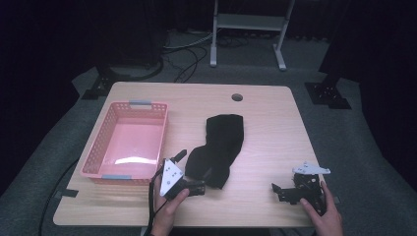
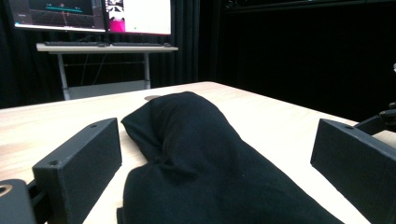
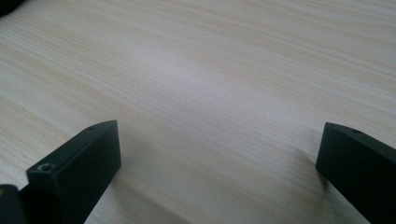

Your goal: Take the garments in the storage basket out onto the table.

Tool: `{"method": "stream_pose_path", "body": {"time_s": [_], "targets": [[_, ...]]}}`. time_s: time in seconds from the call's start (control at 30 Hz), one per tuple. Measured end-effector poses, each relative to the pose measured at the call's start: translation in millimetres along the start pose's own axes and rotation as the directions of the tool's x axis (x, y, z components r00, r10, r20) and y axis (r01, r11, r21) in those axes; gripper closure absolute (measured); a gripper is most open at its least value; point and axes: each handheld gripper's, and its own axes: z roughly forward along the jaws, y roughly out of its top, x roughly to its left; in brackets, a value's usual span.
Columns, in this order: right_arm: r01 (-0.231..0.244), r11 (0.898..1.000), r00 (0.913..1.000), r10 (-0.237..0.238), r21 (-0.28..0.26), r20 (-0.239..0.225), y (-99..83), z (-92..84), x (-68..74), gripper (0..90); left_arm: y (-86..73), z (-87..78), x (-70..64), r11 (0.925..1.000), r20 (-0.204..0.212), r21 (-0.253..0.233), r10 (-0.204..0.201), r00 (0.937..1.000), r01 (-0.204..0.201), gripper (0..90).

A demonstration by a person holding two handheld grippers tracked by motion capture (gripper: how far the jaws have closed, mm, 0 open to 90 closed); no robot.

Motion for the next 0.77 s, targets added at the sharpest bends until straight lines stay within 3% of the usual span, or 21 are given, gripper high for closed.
{"method": "stream_pose_path", "body": {"time_s": [0.33, 0.77], "targets": [[0.0, 1.0, 1.0, 0.0, 0.0, 0.0, 0.0, 0.0, 0.0, 0.0, -5.4, -2.1, 1.2, 1.0, -0.001, 0.003, 0.003, 1.0, -0.003, 1.0], [0.0, 1.0, 1.0, 0.0, 0.0, 0.0, 0.0, 0.0, 0.0, 0.0, -6.9, -5.2, 1.1, 0.9993, 0.001, -0.031, 0.021, 0.9998, -0.021, 1.1]]}}
